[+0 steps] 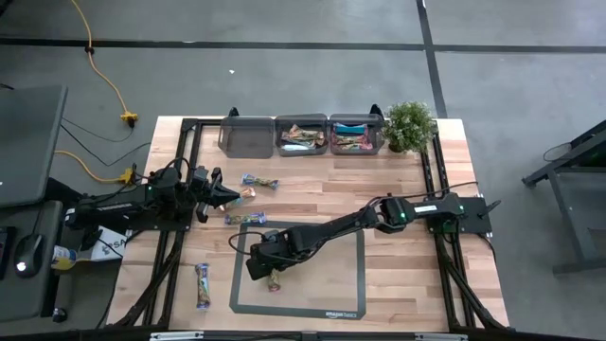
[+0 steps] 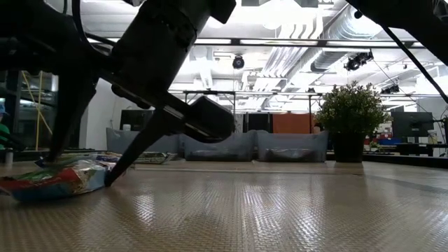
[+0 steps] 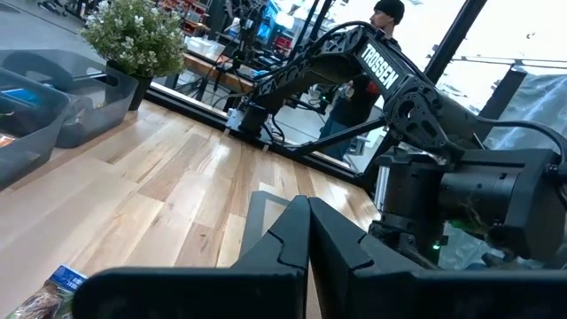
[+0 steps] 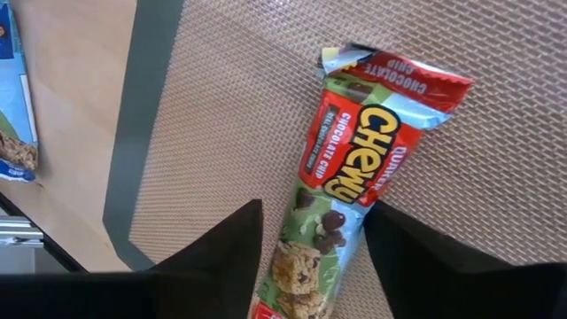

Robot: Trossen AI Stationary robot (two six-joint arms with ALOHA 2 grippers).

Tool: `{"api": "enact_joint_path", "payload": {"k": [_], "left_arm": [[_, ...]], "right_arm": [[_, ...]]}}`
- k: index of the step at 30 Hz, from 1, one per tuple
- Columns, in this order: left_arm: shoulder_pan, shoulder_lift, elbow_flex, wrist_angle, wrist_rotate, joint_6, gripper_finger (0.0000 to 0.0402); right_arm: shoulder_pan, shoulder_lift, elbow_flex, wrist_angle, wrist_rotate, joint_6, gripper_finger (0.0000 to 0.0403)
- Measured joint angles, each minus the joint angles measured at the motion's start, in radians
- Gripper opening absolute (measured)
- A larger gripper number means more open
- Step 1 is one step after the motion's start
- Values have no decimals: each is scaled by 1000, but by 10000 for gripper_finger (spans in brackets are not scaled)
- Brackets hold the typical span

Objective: Pick and place Granola Bars by type
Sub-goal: Put the red granola bar into the right black bin

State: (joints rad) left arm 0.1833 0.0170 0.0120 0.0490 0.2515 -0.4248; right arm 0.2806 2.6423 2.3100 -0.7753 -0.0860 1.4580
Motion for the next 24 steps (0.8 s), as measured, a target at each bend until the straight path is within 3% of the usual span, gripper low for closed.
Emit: {"api": "enact_joint_path", "payload": {"k": [9, 24], "left_arm": [[0, 0, 0, 0, 0, 0, 1], [0, 0, 0, 0, 0, 0, 1]], "right_arm": [[0, 1, -2, -3, -2, -9, 130], [1, -3, -1, 16, -6, -21, 76]]}}
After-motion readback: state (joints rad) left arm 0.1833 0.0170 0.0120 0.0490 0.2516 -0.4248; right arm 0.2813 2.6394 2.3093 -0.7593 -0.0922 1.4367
